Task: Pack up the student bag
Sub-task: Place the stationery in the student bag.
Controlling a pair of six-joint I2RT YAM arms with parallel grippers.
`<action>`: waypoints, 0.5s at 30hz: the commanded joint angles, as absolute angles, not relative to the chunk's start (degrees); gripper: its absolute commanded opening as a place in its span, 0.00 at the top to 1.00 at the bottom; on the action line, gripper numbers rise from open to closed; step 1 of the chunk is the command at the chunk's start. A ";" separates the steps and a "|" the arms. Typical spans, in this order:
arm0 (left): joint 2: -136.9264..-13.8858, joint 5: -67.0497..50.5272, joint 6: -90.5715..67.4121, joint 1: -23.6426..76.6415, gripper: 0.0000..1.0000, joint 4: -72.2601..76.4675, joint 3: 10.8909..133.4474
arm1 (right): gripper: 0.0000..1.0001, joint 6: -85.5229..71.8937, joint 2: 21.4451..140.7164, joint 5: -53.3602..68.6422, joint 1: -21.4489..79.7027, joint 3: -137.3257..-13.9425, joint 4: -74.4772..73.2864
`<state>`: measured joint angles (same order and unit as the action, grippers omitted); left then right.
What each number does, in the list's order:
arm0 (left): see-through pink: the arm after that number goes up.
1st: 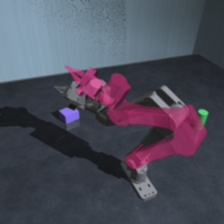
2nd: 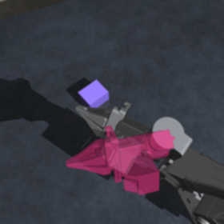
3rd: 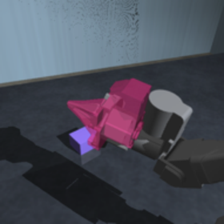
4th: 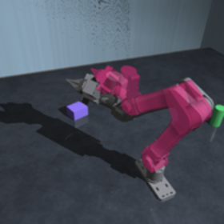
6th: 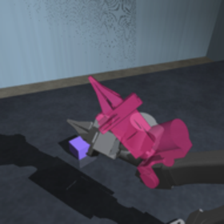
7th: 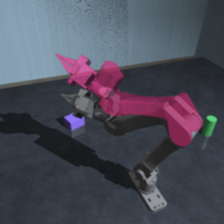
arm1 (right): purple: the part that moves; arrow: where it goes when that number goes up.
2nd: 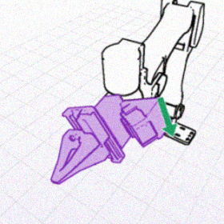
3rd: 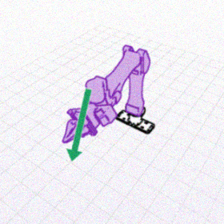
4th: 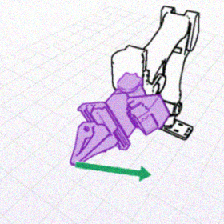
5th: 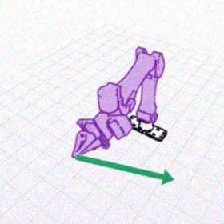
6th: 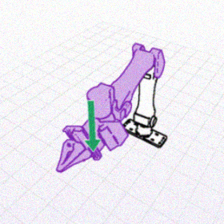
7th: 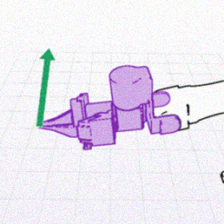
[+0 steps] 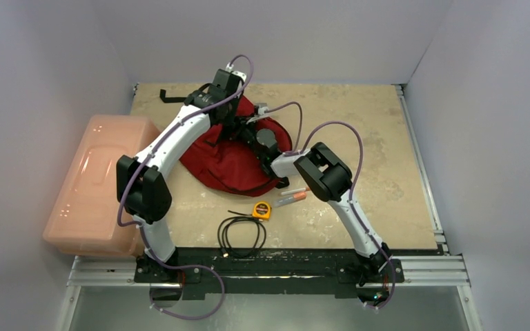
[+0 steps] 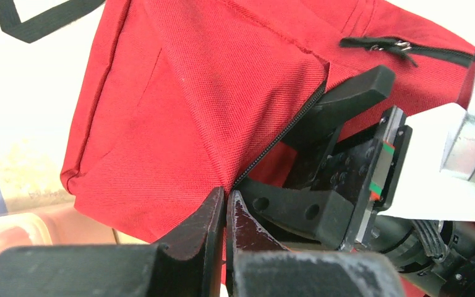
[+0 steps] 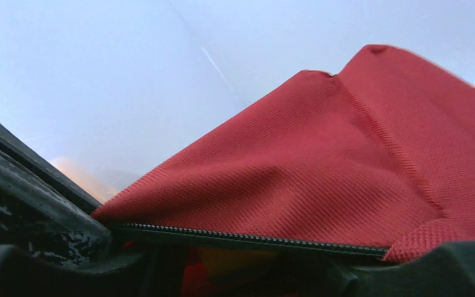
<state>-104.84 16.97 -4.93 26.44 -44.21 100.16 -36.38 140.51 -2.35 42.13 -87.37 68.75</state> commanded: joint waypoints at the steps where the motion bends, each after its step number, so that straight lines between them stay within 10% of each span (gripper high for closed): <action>1: -101.76 15.00 -5.74 26.86 1.00 -45.32 101.39 | 0.31 -31.11 134.16 -6.08 41.61 -83.38 71.91; 15: -103.15 16.06 -5.56 26.81 1.00 -45.44 101.51 | 0.19 -12.63 93.20 -3.87 41.70 -48.84 38.46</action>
